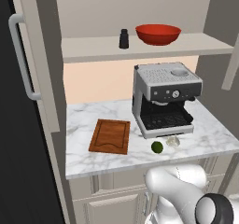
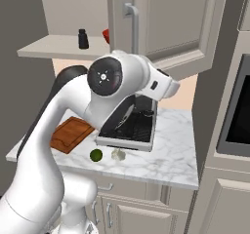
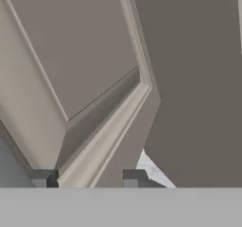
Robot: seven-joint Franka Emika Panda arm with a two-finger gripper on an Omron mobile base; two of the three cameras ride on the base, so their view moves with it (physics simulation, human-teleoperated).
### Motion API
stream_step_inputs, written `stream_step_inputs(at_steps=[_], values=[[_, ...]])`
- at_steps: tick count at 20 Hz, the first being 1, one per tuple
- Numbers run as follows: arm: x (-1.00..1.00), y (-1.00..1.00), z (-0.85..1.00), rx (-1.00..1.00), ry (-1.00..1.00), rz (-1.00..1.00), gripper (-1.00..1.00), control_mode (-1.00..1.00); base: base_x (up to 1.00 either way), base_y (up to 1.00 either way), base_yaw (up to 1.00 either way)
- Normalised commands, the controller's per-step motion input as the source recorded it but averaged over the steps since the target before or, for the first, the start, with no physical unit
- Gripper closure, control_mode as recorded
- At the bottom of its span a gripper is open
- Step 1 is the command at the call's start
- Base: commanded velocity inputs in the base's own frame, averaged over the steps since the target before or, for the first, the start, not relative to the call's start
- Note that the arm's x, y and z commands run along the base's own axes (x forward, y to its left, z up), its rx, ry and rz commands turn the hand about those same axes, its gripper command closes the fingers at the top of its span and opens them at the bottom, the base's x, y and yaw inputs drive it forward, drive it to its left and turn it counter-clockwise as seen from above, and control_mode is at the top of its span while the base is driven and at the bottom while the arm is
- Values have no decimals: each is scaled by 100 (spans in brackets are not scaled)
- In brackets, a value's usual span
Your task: Open the cabinet. Place the bowl and condiment on the counter. Then place the lime and garlic on the cutting board.
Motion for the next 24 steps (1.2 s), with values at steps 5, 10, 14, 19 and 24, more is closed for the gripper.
stream_step_inputs(at_steps=[5,10,14,19,24], values=[[-73,0,19,2,-4,-6,-100,-100,0,0,0],[-100,15,34,1,-9,19,-100,-100,0,0,0],[-100,64,25,0,-11,24,-100,-100,0,0,0],[-100,61,30,0,-4,38,-100,-100,0,0,0],[-100,7,34,-3,-10,39,-100,-100,0,0,0]])
